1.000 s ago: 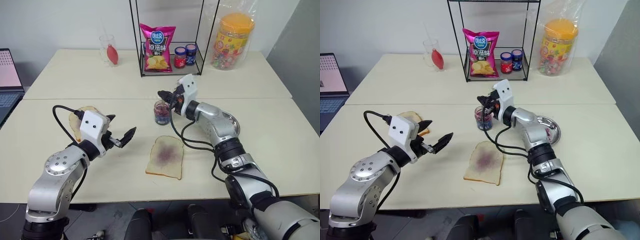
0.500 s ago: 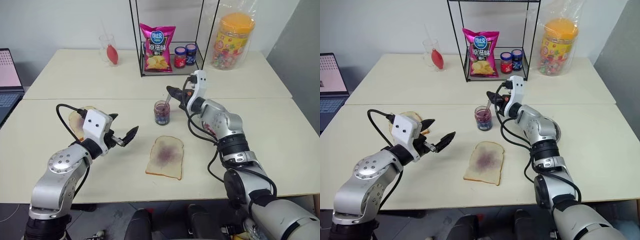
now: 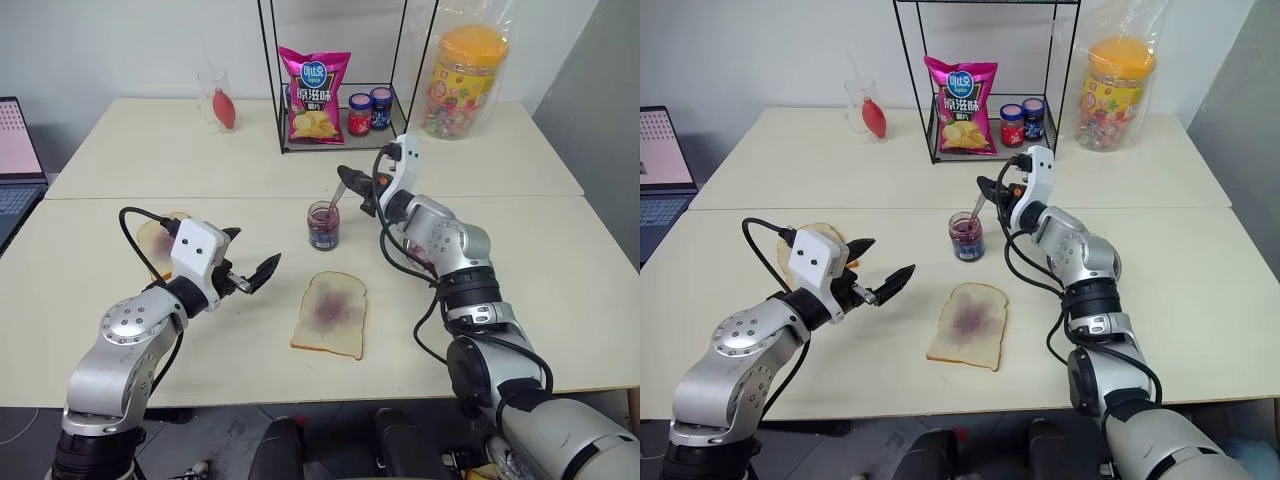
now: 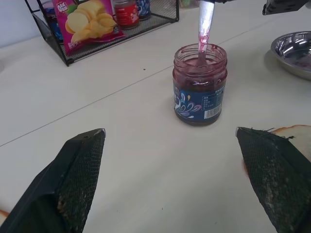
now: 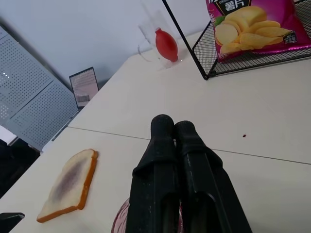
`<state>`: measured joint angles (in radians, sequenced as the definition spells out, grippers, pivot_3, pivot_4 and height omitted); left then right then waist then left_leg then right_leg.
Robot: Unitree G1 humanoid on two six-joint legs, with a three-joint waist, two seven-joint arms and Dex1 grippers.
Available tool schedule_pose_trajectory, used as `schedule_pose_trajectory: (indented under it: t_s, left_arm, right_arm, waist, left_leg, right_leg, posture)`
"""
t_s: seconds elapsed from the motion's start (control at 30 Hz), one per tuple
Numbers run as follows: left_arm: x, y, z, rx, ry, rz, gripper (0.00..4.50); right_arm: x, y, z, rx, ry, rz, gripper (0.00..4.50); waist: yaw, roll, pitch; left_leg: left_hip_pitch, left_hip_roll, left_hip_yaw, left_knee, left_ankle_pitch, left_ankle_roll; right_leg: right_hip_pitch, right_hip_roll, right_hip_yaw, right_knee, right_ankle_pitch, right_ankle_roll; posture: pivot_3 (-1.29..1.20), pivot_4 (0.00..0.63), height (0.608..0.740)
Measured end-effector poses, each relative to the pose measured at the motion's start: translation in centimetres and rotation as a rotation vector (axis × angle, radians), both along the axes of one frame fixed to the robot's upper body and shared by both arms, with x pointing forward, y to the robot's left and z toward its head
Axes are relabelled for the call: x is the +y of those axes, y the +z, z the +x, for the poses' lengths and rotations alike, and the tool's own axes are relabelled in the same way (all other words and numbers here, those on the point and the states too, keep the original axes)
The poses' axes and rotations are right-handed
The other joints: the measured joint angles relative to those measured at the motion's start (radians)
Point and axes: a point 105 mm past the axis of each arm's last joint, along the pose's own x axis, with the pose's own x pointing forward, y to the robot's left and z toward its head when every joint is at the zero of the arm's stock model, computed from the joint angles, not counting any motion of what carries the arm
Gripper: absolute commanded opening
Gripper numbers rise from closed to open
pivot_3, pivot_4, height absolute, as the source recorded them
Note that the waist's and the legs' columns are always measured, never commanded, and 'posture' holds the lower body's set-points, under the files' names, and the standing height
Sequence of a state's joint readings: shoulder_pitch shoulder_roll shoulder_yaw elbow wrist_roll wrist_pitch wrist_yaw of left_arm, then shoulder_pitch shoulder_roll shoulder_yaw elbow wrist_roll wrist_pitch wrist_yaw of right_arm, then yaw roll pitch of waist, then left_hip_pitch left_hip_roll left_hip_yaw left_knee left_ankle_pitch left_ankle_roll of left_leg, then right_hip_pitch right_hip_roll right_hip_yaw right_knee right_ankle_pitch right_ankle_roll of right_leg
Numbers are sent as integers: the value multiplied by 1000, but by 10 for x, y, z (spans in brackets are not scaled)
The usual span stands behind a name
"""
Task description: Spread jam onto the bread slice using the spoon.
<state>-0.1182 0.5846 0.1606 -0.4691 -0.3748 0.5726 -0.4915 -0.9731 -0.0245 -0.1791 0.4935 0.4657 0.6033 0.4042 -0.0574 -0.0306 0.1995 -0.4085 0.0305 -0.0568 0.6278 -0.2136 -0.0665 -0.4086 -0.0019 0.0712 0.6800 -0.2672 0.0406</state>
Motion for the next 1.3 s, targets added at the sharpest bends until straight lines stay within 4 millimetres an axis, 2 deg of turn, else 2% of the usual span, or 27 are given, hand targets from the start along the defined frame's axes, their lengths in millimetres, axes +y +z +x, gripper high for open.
schedule_pose_trajectory:
  t_s: [0.6, 1.3]
  left_arm:
    - [4, -5, 2, -6, -4, -1, 4500]
    - [1, -11, 3, 4, -24, 0, 4500]
  right_arm:
    - [-5, 13, -1, -21, -26, 30, 42]
    - [-12, 15, -3, -6, -55, 67, 42]
  waist:
    - [0, 0, 0]
    - [0, 0, 0]
  left_leg:
    - [0, 0, 0, 0, 0, 0]
    - [0, 0, 0, 0, 0, 0]
  right_leg:
    - [0, 0, 0, 0, 0, 0]
    - [0, 0, 0, 0, 0, 0]
  posture:
    - [0, 150, 740]
    - [0, 150, 740]
